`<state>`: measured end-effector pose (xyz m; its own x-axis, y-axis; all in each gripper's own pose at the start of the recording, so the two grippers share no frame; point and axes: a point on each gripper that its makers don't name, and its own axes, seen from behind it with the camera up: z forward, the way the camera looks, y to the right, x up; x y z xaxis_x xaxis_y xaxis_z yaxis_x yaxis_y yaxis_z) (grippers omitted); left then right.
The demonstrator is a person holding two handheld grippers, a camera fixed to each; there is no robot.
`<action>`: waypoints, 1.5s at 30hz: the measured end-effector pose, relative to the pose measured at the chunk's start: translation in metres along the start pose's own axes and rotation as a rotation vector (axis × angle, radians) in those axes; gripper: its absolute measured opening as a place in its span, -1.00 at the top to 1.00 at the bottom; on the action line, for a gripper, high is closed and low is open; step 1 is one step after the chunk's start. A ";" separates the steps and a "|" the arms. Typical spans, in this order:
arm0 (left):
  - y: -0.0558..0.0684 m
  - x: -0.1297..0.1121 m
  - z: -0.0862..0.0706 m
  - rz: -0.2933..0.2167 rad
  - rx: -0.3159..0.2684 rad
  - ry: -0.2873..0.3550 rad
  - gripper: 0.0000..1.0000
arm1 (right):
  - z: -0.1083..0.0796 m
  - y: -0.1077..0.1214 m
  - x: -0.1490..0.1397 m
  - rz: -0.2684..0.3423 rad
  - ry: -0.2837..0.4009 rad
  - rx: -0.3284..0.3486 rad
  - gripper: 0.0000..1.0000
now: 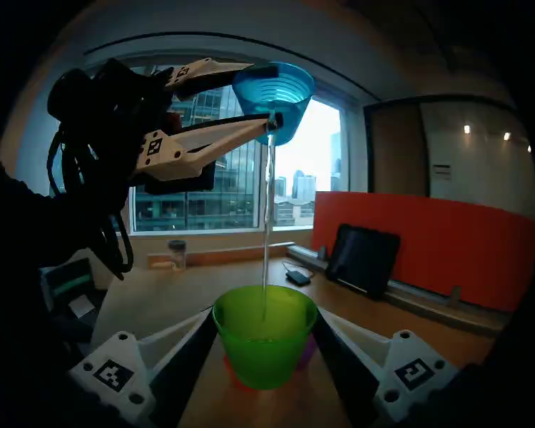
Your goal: Pour water
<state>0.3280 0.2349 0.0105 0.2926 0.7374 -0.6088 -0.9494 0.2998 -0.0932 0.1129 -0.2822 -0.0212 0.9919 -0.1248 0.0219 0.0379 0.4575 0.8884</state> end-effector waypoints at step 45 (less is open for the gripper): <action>-0.002 0.016 0.004 0.154 0.002 0.019 -0.74 | -0.004 0.000 0.010 -0.014 0.021 -0.009 -0.83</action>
<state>0.3351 0.2484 0.0038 0.1414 0.7631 -0.6306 -0.9827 0.1852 0.0039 0.1230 -0.2798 -0.0232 0.9936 -0.1131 -0.0003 0.0530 0.4634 0.8845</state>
